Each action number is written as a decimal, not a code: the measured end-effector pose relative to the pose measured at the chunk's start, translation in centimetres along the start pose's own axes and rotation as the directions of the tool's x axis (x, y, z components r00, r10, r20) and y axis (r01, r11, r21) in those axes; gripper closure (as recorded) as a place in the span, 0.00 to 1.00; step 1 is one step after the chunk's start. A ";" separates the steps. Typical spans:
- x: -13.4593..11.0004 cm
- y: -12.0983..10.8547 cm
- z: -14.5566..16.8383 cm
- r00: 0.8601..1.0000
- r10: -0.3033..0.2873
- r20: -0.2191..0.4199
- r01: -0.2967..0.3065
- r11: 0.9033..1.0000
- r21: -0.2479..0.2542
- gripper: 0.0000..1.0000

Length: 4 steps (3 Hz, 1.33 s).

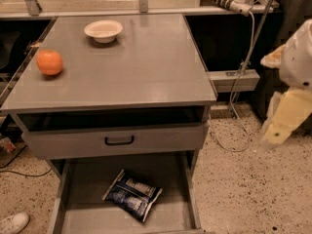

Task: Pick blue chip bag from middle drawer and place on counter

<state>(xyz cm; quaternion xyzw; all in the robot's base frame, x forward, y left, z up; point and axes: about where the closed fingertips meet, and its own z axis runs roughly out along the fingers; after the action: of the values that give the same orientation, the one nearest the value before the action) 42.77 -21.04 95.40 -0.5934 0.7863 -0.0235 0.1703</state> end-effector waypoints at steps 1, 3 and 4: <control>-0.6 3.9 3.8 0.997 0.046 0.058 -0.045 0.999 -0.021 0.00; -1.3 9.2 9.4 0.993 0.081 0.085 -0.069 0.989 -0.134 0.00; -1.1 11.3 11.8 0.989 0.119 0.087 -0.109 0.987 -0.118 0.00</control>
Offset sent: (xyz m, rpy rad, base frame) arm -0.0721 0.0911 -0.1525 0.2236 0.1942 -0.0075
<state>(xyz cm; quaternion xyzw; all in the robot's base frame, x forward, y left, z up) 36.08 -14.69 81.86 -0.5565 0.8102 0.0587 0.1744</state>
